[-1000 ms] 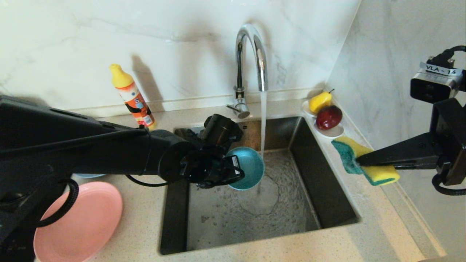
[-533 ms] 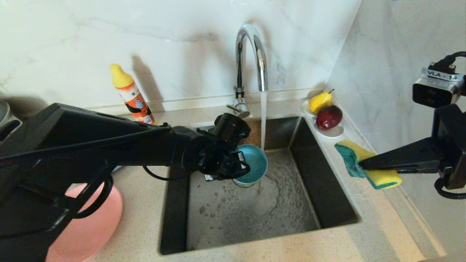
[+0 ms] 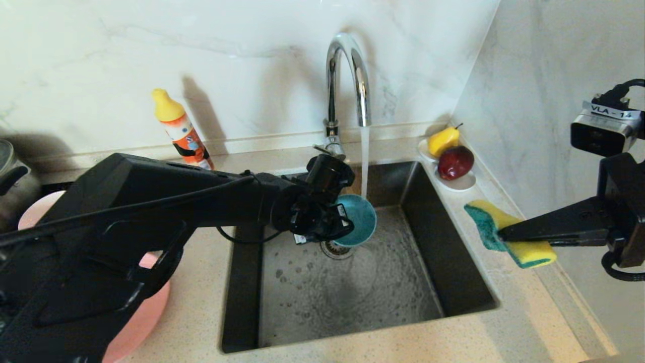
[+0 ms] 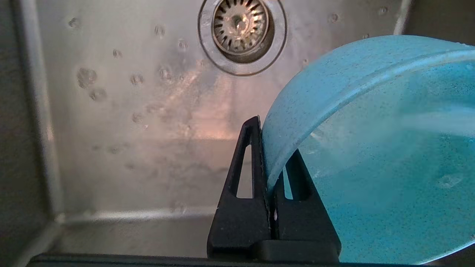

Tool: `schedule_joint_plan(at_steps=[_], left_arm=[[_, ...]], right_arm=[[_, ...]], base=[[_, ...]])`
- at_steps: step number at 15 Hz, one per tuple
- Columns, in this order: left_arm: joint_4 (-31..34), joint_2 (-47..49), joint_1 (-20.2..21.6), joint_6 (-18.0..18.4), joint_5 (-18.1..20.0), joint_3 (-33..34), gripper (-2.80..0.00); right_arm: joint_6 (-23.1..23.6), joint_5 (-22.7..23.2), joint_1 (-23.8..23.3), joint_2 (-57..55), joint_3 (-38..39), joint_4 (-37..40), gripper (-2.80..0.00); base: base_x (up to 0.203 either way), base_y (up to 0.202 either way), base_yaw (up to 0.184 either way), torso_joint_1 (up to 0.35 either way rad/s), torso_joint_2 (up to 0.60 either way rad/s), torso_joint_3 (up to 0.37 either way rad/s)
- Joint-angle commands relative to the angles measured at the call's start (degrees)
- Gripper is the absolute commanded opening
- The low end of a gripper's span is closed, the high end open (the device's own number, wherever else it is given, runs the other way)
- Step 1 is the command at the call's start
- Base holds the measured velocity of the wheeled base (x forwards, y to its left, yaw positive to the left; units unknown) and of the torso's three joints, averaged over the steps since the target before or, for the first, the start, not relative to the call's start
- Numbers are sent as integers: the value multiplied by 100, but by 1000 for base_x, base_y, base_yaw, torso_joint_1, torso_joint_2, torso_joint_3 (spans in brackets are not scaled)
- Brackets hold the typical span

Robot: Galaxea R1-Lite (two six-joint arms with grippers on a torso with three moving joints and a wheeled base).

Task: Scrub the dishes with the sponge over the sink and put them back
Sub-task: Rinse the bowl

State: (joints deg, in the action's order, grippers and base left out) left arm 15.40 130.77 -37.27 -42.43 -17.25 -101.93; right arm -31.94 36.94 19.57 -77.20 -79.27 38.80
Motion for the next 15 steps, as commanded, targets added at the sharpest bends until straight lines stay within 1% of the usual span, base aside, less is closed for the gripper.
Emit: schedule_joint_plan(at_steps=[1,3,5,8,11,15], left_arm=[[88,274,29,-73,-17,-361,-280],[185,336,91,-220,-39,-604,-280],[278,354,141,-230,-50,-652,-280],[414,256,150,-263,-50,-540,-280],[737,56,141,-284,-45,-350,-280],[798,-42,123,-293,-16,-186,-280]], right_arm=[[-23,30,3,3,61,22,-280],[-23,33,3,3,70,31,-280],[-23,33,3,-5,95,-4,-280],[-27,33,10,-12,158,-38,-280],[-32,33,12,12,253,-48,-280],[-23,33,12,47,272,-92,-280]], base=[[0,0,0,0,0,0],[0,0,0,0,0,0],[0,0,0,0,0,0],[0,0,0,0,0,0],[0,0,0,0,0,0],[0,0,0,0,0,0]])
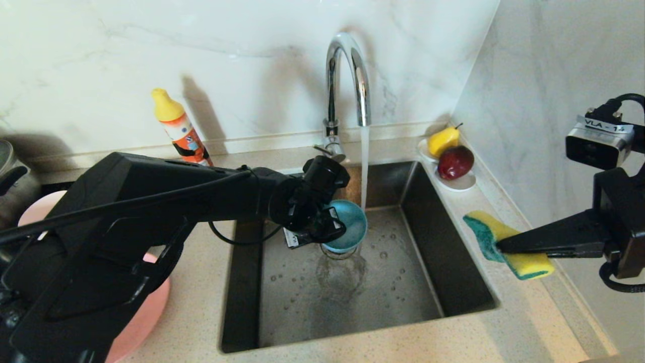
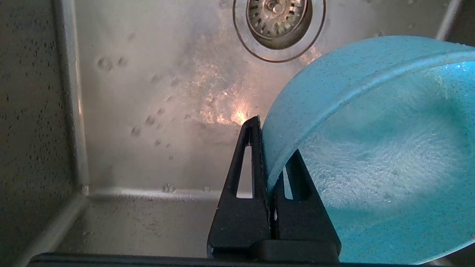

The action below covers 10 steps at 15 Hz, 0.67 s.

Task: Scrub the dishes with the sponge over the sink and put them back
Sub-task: Rinse the bowl

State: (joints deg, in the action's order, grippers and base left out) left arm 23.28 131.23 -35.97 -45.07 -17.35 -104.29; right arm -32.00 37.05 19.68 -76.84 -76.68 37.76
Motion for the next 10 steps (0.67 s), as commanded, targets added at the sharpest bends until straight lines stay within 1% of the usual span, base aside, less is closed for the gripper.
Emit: schedule_joint_plan(at_steps=[1,3,5,6,7,8,9,10], left_arm=[[9,-71,-7,-81,-5,58,-280],[-17,-80,-7,-99,-14,58,-280],[-54,-108,15,-90,-187,93,-280],[-64,-189,56,-77,-601,149,-280],[-151,-373,128,-48,-1092,253,-280],[-368,-573,170,-19,-1304,358,-280],[-727,-884,188,88,-1379,623,-280],[-1210,-1249,198,284,-1418,1014,-280]], right_arm=[[-16,22,1,-15,13,12,-280],[-16,22,1,-51,21,12,-280],[-16,22,1,-54,43,6,-280],[-16,22,1,-42,88,-50,-280],[-16,22,1,-42,130,-127,-280],[-16,25,4,-46,139,-165,-280],[-16,31,32,-68,153,-190,-280],[-16,22,45,-59,197,-199,-280]], base=[[0,0,0,0,0,0],[0,0,0,0,0,0],[0,0,0,0,0,0],[0,0,0,0,0,0],[0,0,0,0,0,0],[0,0,0,0,0,0],[0,0,0,0,0,0],[0,0,0,0,0,0]])
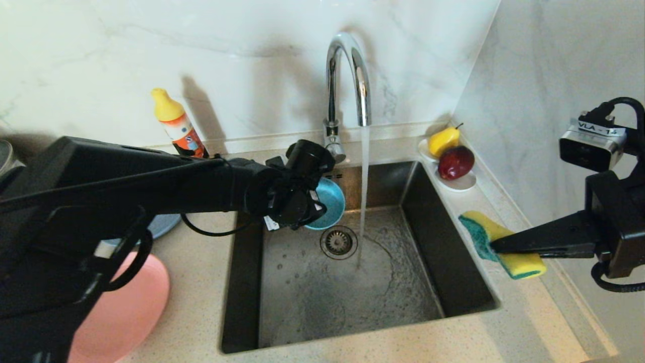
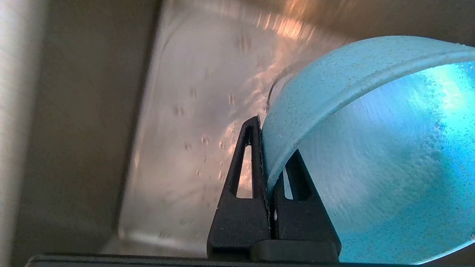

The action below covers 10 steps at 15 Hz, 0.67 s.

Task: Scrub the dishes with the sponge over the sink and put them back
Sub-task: Rinse the bowl

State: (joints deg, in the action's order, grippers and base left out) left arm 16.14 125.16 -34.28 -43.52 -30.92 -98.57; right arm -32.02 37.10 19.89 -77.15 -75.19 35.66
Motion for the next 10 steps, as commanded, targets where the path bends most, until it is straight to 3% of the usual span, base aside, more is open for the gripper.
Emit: schedule_joint_plan(at_steps=[1,6,9,10], left_arm=[[-1091,-923,35,391,-88,818,-280],[-4524,-1837,43,2016,-44,2971,-280],[-6758,-1835,44,2831,126,3806,-280],[-7223,-1755,44,3097,197,4018,-280]], right_arm=[[-14,17,23,-28,73,-20,-280],[-23,26,23,7,154,-59,-280],[-31,26,32,-21,98,-68,-280],[-23,26,32,-28,84,-68,-280]], base=[[0,0,0,0,0,0],[0,0,0,0,0,0],[0,0,0,0,0,0],[0,0,0,0,0,0]])
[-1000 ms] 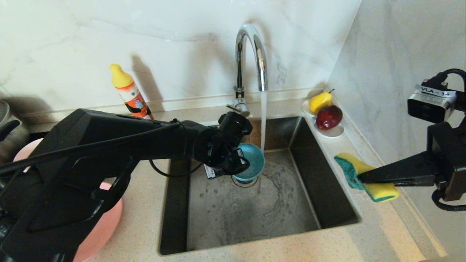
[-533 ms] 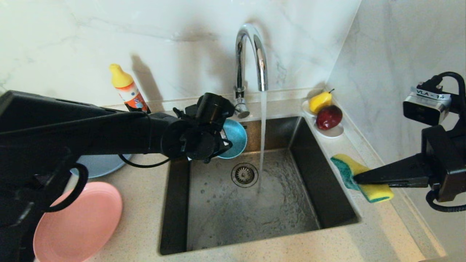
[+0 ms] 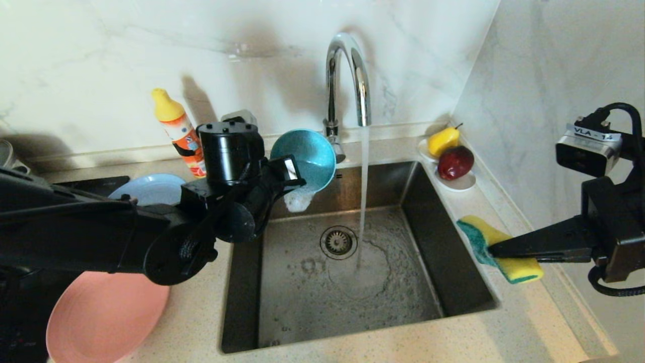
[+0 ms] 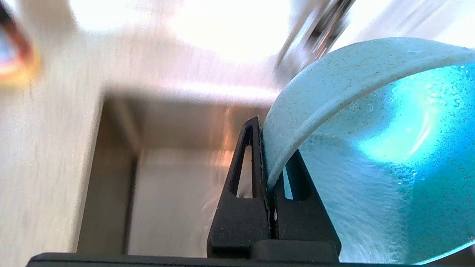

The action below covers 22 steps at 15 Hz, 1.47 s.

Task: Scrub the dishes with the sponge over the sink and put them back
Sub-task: Rinse the bowl

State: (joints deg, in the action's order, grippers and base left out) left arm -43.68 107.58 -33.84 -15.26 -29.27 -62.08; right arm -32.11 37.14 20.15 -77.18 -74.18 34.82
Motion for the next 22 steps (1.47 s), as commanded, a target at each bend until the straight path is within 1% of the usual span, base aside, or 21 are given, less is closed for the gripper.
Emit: schedule_joint_plan(at_steps=[1,4,6,8,9,11,12,14,15,17,22], left_arm=[[-1475,57,0,335,78,441,-280],[-1553,81,0,342,101,472,-280],[-2160,276,0,406,168,697,-280],[-2233,298,0,436,185,733,-280],[-2478,283,0,565,312,856,-280],[-3639,234,0,944,642,1482,-280],[-3911,202,0,1120,791,1620,-280],[-4234,202,2,1182,927,1858,-280],[-4357,202,7,1189,988,2060,-280],[-4398,184,71,1236,1117,2174,-280],[-4398,-185,79,1289,1214,2165,-280]], right_arm=[[-15,30,6,-25,0,16,-280],[-14,30,6,-27,2,12,-280],[12,56,-2,-105,233,-266,-280],[21,65,-2,-113,246,-291,-280],[21,114,-2,-179,310,-478,-280],[21,170,-2,-219,325,-511,-280],[21,170,-2,-219,325,-511,-280],[37,170,-20,-262,351,-511,-280],[38,170,-20,-263,351,-511,-280],[108,179,-55,-298,360,-511,-280],[126,205,-55,-271,448,-520,-280]], base=[[0,0,0,0,0,0],[0,0,0,0,0,0],[0,0,0,0,0,0],[0,0,0,0,0,0],[0,0,0,0,0,0],[0,0,0,0,0,0],[0,0,0,0,0,0],[0,0,0,0,0,0],[0,0,0,0,0,0],[0,0,0,0,0,0],[0,0,0,0,0,0]])
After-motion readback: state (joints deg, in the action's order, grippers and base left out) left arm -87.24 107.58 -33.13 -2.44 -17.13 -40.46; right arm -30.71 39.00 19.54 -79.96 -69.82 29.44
